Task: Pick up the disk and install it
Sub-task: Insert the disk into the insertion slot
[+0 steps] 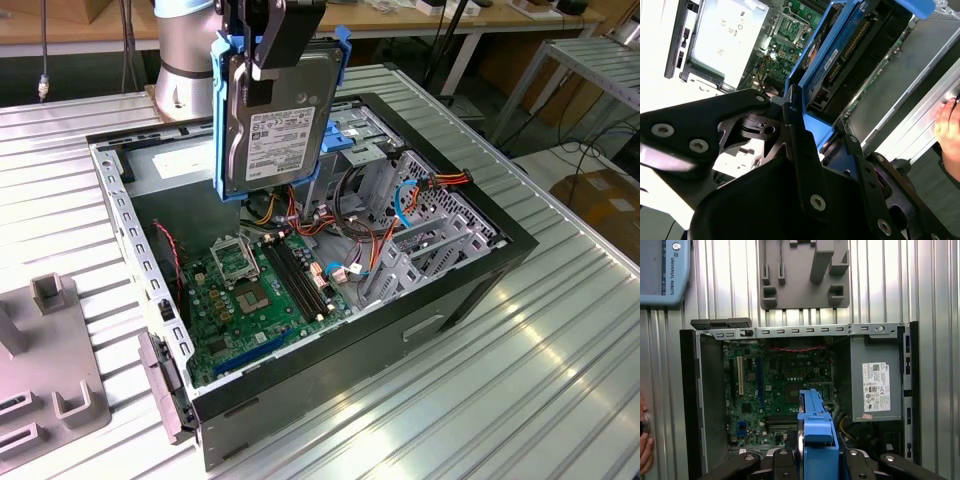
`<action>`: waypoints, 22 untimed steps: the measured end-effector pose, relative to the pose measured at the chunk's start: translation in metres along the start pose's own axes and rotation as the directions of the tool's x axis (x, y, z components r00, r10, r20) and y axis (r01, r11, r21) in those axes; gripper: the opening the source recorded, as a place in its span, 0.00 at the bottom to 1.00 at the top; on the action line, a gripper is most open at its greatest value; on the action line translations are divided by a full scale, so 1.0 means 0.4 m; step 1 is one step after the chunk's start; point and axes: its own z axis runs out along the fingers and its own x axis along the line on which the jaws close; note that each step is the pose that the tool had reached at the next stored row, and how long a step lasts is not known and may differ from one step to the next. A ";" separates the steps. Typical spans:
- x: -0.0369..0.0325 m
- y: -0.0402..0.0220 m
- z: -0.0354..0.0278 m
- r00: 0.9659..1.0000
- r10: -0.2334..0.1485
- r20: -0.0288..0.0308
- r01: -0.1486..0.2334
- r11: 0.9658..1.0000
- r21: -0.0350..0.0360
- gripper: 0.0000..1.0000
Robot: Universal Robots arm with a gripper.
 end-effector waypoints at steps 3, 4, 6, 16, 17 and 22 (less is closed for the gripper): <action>0.000 0.000 0.000 1.000 0.000 0.000 0.000 1.000 0.001 0.37; 0.002 0.000 0.000 1.000 0.000 0.000 0.000 1.000 0.001 0.37; 0.012 -0.001 0.000 1.000 0.000 -0.001 0.000 1.000 0.001 0.37; 0.066 -0.006 0.002 1.000 0.000 -0.005 0.000 1.000 0.001 0.37; 0.066 -0.012 0.002 1.000 0.000 -0.005 0.000 1.000 0.001 0.37; 0.065 -0.056 0.006 1.000 0.000 -0.005 0.000 1.000 0.001 0.37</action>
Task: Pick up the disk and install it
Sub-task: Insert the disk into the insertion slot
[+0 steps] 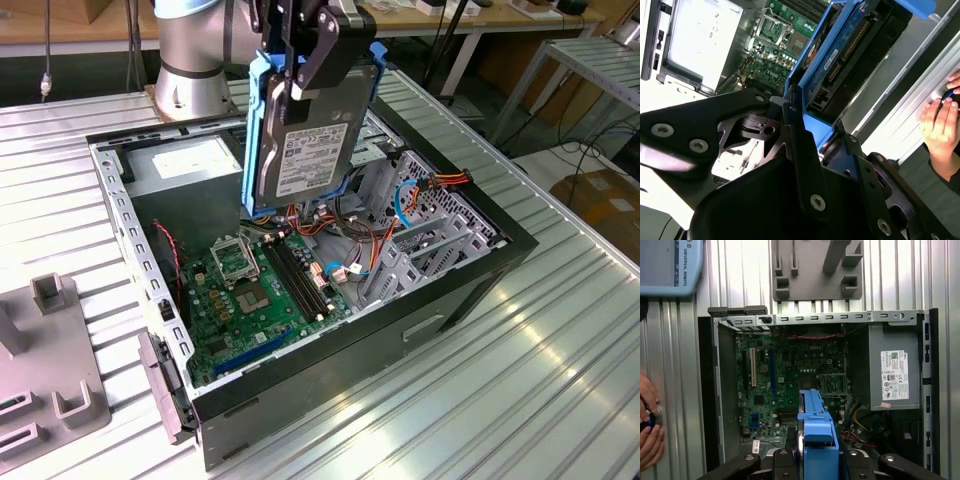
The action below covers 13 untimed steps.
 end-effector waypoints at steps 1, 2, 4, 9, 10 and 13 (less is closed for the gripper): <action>0.000 -0.008 0.000 1.000 0.000 0.000 0.000 1.000 0.000 0.37; -0.001 -0.015 0.001 1.000 0.000 0.000 0.000 1.000 0.000 0.37; -0.001 -0.028 0.002 1.000 0.000 0.000 0.000 1.000 0.000 0.37; -0.002 -0.053 0.004 1.000 0.000 -0.001 0.000 1.000 0.000 0.37; -0.002 -0.053 0.004 1.000 0.000 0.000 0.000 1.000 0.000 0.37; -0.003 -0.054 0.004 1.000 0.000 -0.001 0.000 1.000 0.000 0.37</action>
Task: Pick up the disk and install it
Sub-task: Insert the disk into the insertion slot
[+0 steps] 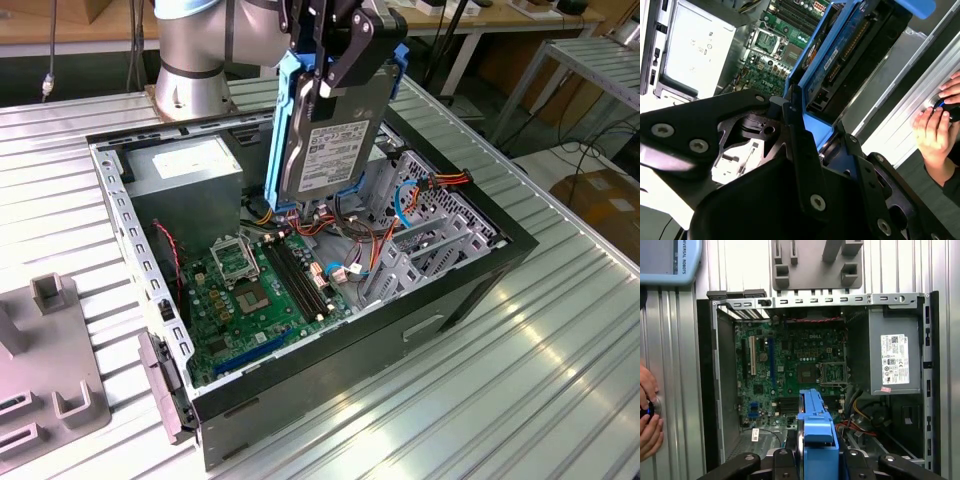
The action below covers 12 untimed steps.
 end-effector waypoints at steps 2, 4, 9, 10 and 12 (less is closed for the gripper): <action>0.000 -0.001 0.000 1.000 0.000 0.000 0.000 1.000 0.000 0.37; 0.001 -0.001 0.000 1.000 0.000 0.000 0.000 1.000 0.000 0.37; 0.011 -0.001 0.000 1.000 0.000 0.000 0.000 1.000 0.000 0.37; 0.013 -0.001 0.000 1.000 0.000 0.000 0.000 1.000 0.000 0.37; 0.021 -0.002 0.000 1.000 0.000 0.000 0.000 1.000 0.000 0.37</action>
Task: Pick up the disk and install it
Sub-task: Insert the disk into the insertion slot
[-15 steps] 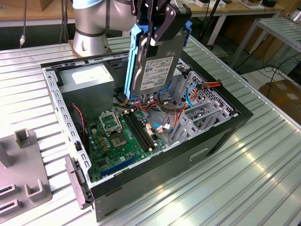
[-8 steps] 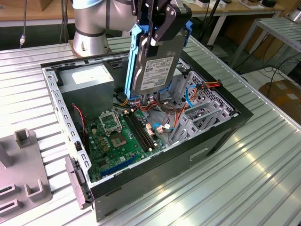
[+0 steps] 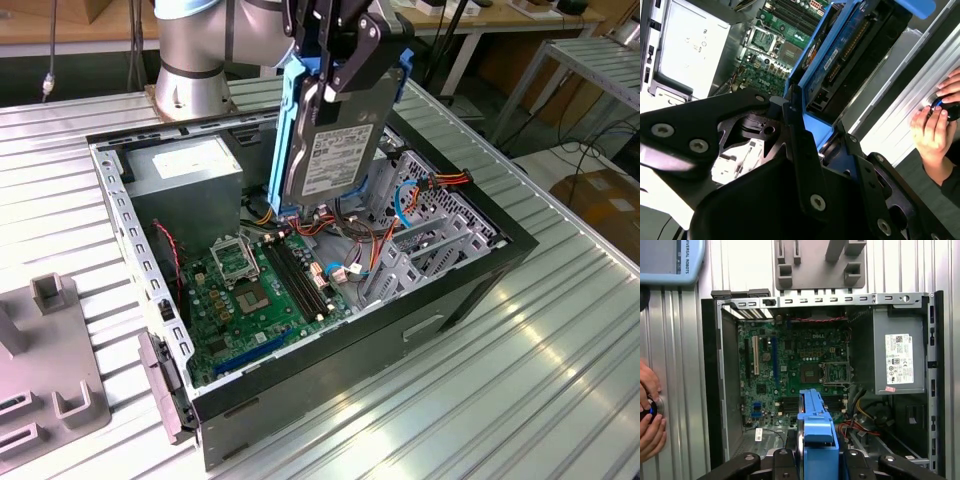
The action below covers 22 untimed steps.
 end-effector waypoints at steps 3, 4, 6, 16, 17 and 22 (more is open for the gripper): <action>0.012 0.000 0.000 1.000 0.000 0.000 0.000 1.000 0.000 0.37; 0.015 -0.001 0.000 1.000 0.000 0.000 0.000 1.000 0.000 0.37; 0.022 -0.001 0.000 1.000 0.000 0.000 0.000 1.000 0.000 0.37; 0.063 -0.003 0.001 1.000 0.000 0.000 0.000 1.000 0.000 0.37; 0.068 -0.003 0.001 1.000 0.000 0.000 0.000 1.000 0.000 0.37; 0.075 -0.003 0.001 1.000 0.000 0.000 0.000 1.000 0.000 0.37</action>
